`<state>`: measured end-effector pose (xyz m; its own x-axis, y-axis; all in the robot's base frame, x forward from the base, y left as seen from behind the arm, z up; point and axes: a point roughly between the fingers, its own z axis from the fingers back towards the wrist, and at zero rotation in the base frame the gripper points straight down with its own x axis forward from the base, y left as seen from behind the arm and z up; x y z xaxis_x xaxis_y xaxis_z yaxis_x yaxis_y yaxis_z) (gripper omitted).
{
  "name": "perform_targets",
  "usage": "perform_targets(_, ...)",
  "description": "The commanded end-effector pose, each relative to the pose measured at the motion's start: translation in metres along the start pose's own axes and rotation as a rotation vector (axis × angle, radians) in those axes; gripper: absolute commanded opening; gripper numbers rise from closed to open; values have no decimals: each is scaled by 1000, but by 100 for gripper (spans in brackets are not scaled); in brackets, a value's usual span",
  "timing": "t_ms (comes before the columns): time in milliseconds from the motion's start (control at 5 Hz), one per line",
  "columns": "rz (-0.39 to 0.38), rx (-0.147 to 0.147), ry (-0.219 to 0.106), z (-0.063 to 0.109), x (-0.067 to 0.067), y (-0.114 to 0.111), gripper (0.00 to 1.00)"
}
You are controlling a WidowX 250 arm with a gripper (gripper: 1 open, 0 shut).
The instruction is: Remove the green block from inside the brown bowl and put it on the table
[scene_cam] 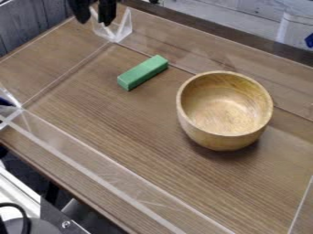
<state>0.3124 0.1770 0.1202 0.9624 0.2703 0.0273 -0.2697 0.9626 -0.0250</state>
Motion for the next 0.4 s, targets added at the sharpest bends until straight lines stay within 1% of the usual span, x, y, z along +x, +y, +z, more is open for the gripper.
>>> perform_targets(0,7,26,-54,8,13,11,0)
perform_targets(200,13,40,-34,-11,17,19,0)
